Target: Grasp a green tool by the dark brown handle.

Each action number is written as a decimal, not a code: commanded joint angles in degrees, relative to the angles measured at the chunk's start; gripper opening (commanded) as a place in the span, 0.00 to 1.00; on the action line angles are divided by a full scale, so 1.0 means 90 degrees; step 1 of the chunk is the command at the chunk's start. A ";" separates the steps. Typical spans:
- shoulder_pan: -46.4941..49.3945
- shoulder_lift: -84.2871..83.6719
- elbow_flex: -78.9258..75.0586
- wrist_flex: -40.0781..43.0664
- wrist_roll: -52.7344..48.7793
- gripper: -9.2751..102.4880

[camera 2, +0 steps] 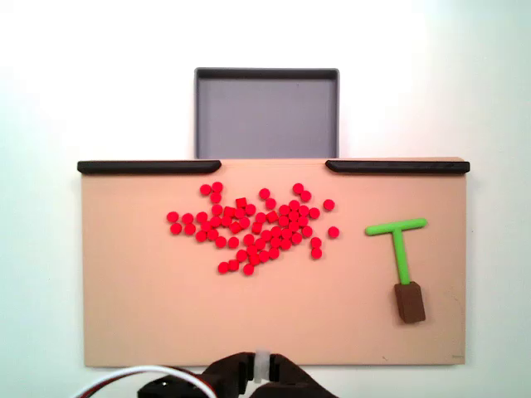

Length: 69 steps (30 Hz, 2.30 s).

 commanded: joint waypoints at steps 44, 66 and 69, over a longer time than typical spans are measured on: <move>0.0205 0.0039 -0.0098 -0.0020 0.0137 0.08; 0.1641 -0.0391 -0.0137 -0.0508 -0.1895 0.08; 0.1797 -0.0498 -0.0137 -0.0654 -0.2314 0.08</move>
